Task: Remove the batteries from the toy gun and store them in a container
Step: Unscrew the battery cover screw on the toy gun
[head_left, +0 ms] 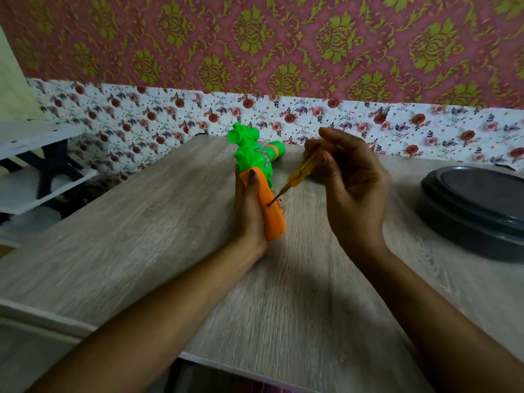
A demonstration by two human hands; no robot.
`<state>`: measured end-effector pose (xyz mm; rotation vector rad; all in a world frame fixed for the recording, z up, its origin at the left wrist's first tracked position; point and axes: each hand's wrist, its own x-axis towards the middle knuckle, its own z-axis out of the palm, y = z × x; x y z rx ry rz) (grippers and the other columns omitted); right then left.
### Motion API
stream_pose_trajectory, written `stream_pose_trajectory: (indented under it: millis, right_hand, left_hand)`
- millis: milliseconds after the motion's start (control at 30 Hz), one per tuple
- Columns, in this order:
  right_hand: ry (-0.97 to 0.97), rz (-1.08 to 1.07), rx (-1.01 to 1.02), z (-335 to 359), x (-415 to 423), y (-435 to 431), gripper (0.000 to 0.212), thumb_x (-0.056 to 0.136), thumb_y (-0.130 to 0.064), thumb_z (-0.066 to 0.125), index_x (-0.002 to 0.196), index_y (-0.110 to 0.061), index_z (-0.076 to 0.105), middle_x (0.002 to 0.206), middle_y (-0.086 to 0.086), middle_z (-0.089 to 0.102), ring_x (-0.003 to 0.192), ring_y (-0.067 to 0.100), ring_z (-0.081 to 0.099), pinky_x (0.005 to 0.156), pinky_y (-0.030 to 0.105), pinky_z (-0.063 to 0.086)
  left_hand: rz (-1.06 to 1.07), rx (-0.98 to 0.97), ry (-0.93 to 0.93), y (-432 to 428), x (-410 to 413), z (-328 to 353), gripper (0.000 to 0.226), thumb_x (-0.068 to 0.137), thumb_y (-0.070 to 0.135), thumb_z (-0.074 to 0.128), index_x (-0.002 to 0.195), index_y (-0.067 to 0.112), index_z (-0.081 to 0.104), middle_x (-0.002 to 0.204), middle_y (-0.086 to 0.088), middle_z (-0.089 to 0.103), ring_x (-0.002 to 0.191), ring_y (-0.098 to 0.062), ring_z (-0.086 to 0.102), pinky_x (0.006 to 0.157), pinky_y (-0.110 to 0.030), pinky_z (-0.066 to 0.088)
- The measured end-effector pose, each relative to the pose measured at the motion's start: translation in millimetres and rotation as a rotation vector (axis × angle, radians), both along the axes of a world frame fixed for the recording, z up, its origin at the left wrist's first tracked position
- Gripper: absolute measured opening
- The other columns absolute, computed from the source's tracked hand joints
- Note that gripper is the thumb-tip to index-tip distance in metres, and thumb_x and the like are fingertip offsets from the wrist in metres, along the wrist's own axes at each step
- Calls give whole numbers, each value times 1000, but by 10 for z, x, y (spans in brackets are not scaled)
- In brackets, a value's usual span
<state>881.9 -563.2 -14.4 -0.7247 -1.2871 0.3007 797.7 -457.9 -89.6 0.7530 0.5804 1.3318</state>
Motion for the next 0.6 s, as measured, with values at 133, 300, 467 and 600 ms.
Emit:
stream_pose_trajectory:
  millis: [133,300,467,600]
  right_hand:
    - [95,6,-56,17,26,19,19,82,-11,62,100,-20,60,98,16,63,96,34,63,86,56,51]
    - [69,-14,-18,9,2,18,21,74,-19,71,91,-30,68,90,9,65,87,26,64,82,54,53]
    - [5,17,-6,-14,-10,18,29,88,-2,49,108,-21,56,105,9,64,106,29,62,92,49,50]
    - [3,-7,-3,15,-64,-8,24,81,-11,63,102,-23,60,102,12,63,97,24,63,86,47,53]
  left_hand:
    - [-12,-17,33,-4,-5,0,53,91,45,44,139,24,41,111,-10,53,59,-12,54,46,-18,47]
    - [-26,-79,-9,34,-37,-22,75,79,56,53,142,17,38,86,-6,52,46,-9,55,46,-21,47]
    - [-13,-59,24,39,-30,4,94,67,57,56,146,14,30,83,-4,48,47,-9,55,46,-20,46]
    - [-18,39,75,24,-10,11,94,60,65,64,142,28,37,127,-8,55,87,-25,66,66,-31,55]
